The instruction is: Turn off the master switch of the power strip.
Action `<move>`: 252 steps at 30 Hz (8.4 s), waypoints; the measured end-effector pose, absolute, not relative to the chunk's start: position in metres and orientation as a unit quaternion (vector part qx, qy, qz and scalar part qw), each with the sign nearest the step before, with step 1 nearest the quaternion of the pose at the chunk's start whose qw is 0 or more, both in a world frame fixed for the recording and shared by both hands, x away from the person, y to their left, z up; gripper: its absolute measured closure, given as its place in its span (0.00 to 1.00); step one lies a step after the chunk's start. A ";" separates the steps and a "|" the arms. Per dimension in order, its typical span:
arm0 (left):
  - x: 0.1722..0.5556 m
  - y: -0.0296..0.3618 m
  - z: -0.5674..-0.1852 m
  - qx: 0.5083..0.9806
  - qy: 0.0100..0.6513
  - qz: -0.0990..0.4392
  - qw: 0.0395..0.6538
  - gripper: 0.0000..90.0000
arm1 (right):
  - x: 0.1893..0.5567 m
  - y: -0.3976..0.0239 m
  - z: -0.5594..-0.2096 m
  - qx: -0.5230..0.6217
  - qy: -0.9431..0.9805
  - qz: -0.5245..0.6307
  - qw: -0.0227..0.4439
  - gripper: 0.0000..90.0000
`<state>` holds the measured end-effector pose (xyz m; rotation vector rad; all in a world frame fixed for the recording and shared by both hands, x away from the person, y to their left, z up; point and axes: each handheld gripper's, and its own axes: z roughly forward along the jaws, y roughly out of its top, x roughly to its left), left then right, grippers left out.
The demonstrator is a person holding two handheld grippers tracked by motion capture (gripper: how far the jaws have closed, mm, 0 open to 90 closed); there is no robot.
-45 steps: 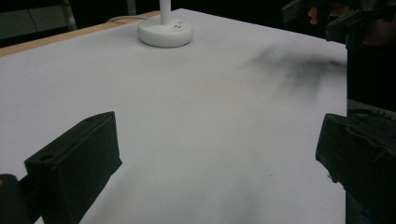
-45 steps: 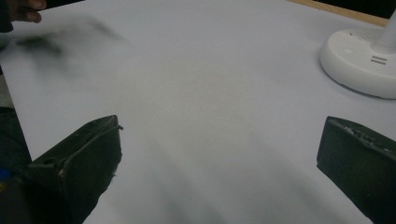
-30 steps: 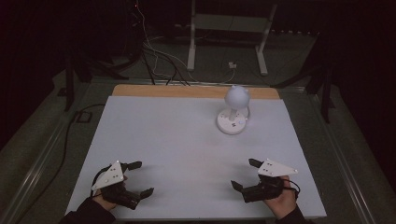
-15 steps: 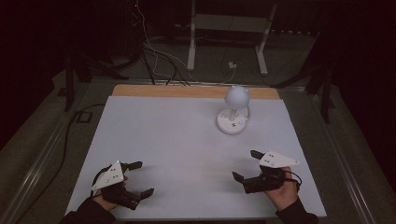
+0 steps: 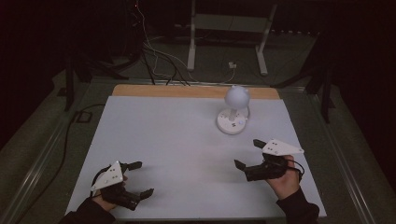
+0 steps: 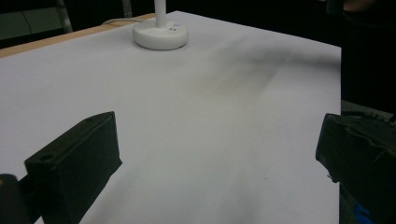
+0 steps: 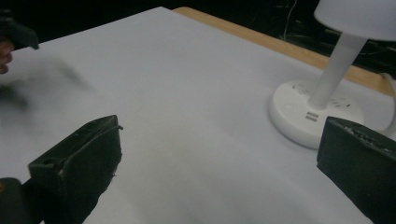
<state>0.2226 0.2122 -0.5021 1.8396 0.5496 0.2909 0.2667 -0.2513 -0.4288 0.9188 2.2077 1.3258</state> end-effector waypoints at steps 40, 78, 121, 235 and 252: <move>0.221 0.213 -0.501 0.783 0.229 0.123 0.565 0.00 | 0.346 -0.254 -0.433 0.368 0.780 0.463 0.203 0.00; 0.221 0.213 -0.502 0.784 0.231 0.120 0.564 0.00 | 0.419 -0.272 -0.463 0.481 0.727 0.432 0.232 0.16; 0.221 0.213 -0.502 0.785 0.230 0.120 0.563 0.00 | 0.428 -0.256 -0.484 0.539 0.707 0.373 0.265 1.00; 0.222 0.214 -0.502 0.785 0.229 0.122 0.562 0.00 | 0.406 -0.252 -0.486 0.498 0.721 0.432 0.214 0.03; 0.221 0.214 -0.502 0.785 0.230 0.121 0.563 0.00 | 0.382 -0.241 -0.467 0.429 0.751 0.465 0.189 0.00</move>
